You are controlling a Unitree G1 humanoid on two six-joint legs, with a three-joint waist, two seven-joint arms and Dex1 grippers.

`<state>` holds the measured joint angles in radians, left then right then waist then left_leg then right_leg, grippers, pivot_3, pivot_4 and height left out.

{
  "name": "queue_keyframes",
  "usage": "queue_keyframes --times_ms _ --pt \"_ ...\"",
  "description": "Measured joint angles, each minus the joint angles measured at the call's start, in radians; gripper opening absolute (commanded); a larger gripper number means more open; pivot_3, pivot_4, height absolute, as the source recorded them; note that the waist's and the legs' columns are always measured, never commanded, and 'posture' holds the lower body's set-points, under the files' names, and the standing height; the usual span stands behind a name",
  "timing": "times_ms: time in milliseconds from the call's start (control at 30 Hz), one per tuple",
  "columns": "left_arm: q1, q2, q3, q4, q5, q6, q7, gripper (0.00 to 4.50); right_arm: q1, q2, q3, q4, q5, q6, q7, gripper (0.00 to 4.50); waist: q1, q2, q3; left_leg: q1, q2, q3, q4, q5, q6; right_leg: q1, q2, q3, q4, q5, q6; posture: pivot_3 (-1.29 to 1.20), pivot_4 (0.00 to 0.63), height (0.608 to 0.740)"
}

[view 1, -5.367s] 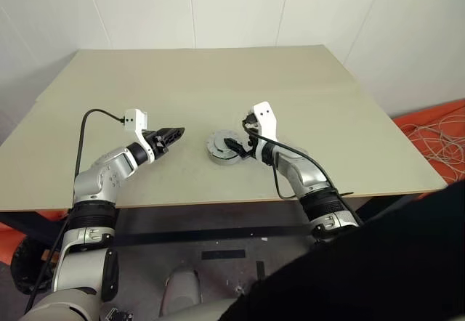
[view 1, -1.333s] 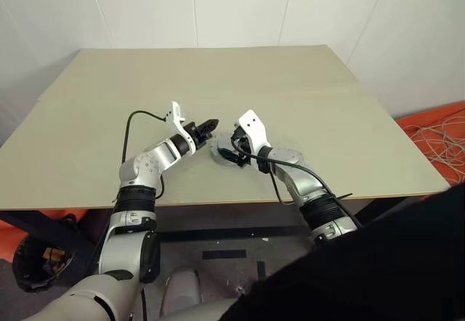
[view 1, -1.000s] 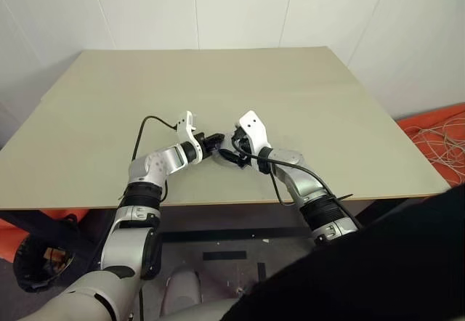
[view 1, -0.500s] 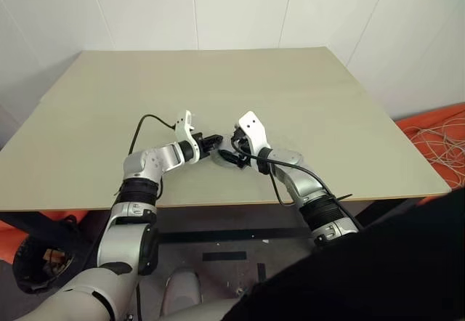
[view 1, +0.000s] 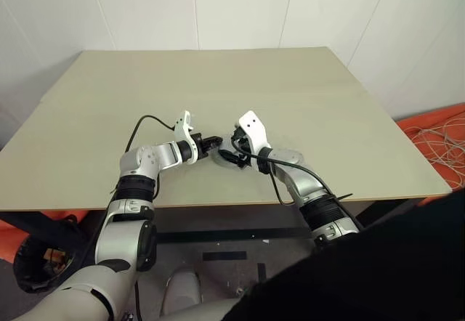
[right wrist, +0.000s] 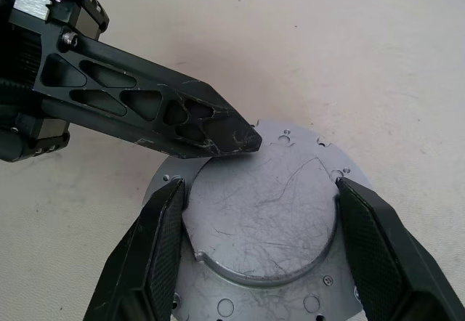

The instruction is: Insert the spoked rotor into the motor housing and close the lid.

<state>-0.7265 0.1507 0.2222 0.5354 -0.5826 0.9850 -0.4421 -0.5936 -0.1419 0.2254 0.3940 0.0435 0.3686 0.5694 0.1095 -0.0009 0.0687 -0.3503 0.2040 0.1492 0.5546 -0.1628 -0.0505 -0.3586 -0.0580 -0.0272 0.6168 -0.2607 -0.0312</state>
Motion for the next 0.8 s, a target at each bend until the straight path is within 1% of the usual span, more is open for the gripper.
queue_keyframes --times_ms 133,167,200,233,533,800 --pt "0.000 0.000 0.000 -0.001 0.000 0.002 -0.001 0.02 0.000 0.000 -0.001 -0.006 0.003 0.011 0.000 3.16 0.000 0.000 0.000 0.000 0.000 0.000 -0.003 0.000 0.000 0.000 0.000 0.000 -0.003 0.000 0.000 0.00 0.000 0.740" --pt "0.000 0.000 0.000 -0.001 0.000 0.002 -0.001 0.00 0.000 0.000 -0.003 -0.009 0.007 0.017 0.000 3.89 0.000 0.000 0.000 0.000 0.000 0.000 -0.004 0.000 0.000 0.000 0.000 0.000 -0.003 0.000 0.000 0.00 0.000 0.740" --pt "0.000 0.000 0.000 -0.001 0.000 0.002 -0.002 0.00 0.000 0.000 -0.009 -0.011 0.010 0.023 0.000 4.13 0.001 0.000 0.000 0.000 0.000 0.000 -0.005 0.000 0.000 0.000 0.000 0.000 -0.004 0.000 0.000 0.00 0.000 0.740" --pt "0.000 -0.001 0.000 -0.002 0.000 0.002 -0.004 0.00 -0.001 0.000 -0.019 -0.012 0.014 0.029 -0.002 4.46 0.002 0.000 0.000 0.000 0.000 0.000 -0.006 0.000 0.000 0.000 0.000 0.000 -0.004 0.000 0.000 0.00 0.000 0.740" --pt "-0.005 -0.004 0.005 0.003 -0.003 0.010 -0.011 0.00 -0.001 -0.011 -0.026 -0.041 0.026 0.062 0.015 4.46 0.015 0.000 0.000 0.000 0.000 0.001 -0.010 0.000 0.000 0.000 0.000 0.000 -0.009 0.000 0.000 0.00 0.000 0.740" --pt "-0.011 0.002 0.008 0.009 -0.005 0.019 -0.016 0.00 -0.009 -0.057 -0.076 -0.211 0.140 0.166 0.118 4.46 0.017 0.000 0.000 -0.001 0.000 0.001 -0.010 0.000 0.000 0.000 0.000 0.000 -0.010 0.001 -0.001 0.00 0.000 0.740"
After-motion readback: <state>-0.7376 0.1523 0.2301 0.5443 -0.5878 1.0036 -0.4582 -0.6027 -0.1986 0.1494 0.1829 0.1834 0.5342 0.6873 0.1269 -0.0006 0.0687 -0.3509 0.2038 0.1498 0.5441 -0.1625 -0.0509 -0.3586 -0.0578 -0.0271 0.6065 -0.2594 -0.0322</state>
